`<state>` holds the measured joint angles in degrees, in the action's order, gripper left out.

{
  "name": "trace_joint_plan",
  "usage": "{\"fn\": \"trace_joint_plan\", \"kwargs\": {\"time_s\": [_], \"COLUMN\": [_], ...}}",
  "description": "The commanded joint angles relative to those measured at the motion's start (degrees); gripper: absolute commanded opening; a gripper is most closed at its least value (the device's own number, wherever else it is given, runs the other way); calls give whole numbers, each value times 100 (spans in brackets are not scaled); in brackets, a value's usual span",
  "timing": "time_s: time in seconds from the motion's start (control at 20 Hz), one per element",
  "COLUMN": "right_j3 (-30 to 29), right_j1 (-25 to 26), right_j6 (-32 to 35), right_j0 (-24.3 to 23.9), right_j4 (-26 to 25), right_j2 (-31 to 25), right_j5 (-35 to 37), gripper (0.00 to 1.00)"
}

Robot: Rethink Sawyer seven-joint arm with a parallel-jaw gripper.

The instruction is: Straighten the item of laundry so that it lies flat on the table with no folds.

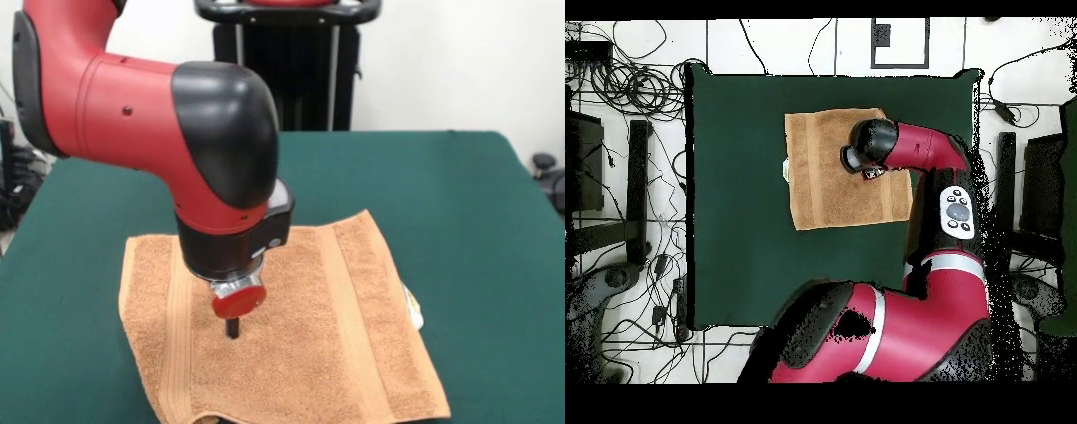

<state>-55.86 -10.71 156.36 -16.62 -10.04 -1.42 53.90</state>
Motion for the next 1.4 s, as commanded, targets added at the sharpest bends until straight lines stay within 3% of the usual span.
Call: {"fn": "trace_joint_plan", "kwargs": {"time_s": [0.05, 0.45, 1.0, 1.3, 1.4], "right_j3": [-705, -1163, -2008, -2117, -1874], "right_j1": [672, 169, -717, -938, -912], "right_j6": [-695, -526, -35, -3, -241], "right_j0": [74, 369, 715, 748, 824], "right_j4": [270, 118, 301, 394, 62], "right_j2": [-850, -512, -282, -312, -211], "right_j5": [315, 344, 800, 853, 615], "gripper": [100, 100, 100, 100, 100]}}
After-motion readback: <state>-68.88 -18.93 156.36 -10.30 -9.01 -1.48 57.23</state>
